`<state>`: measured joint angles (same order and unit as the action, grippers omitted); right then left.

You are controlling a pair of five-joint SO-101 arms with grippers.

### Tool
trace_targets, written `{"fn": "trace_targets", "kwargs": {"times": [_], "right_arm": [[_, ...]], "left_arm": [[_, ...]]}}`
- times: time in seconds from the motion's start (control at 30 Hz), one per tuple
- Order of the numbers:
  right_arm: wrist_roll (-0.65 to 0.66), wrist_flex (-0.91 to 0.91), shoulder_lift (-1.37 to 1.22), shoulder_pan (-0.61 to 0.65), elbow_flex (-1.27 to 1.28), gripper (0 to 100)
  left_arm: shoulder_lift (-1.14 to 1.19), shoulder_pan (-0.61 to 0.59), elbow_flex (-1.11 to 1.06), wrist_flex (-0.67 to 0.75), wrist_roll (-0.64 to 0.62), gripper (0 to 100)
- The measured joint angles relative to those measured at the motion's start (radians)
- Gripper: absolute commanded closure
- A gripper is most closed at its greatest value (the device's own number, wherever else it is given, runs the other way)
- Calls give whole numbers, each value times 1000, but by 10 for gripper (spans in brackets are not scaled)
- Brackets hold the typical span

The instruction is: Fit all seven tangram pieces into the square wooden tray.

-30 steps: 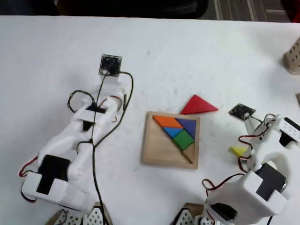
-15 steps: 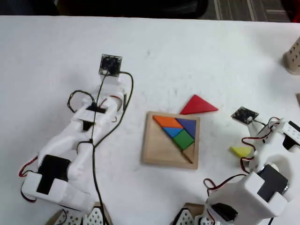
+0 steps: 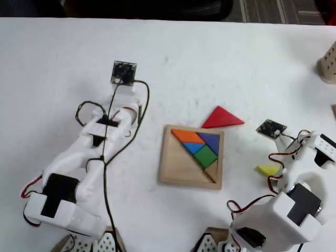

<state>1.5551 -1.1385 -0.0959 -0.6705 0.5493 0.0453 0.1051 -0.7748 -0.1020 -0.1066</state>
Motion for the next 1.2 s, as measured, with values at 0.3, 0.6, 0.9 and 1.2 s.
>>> {"fn": "trace_targets", "kwargs": {"times": [0.3,0.6,0.9,1.2], "right_arm": [[0,0,3,0,-2,765],[-2,-40,3,26,-3,765],[-121,-49,3,133,-3,768],[-247,-55,3,212,-2,769]], "left_arm": [[0,0,0,0,0,973],[0,0,0,0,0,973],[0,0,0,0,0,973],[0,0,0,0,0,973]]}}
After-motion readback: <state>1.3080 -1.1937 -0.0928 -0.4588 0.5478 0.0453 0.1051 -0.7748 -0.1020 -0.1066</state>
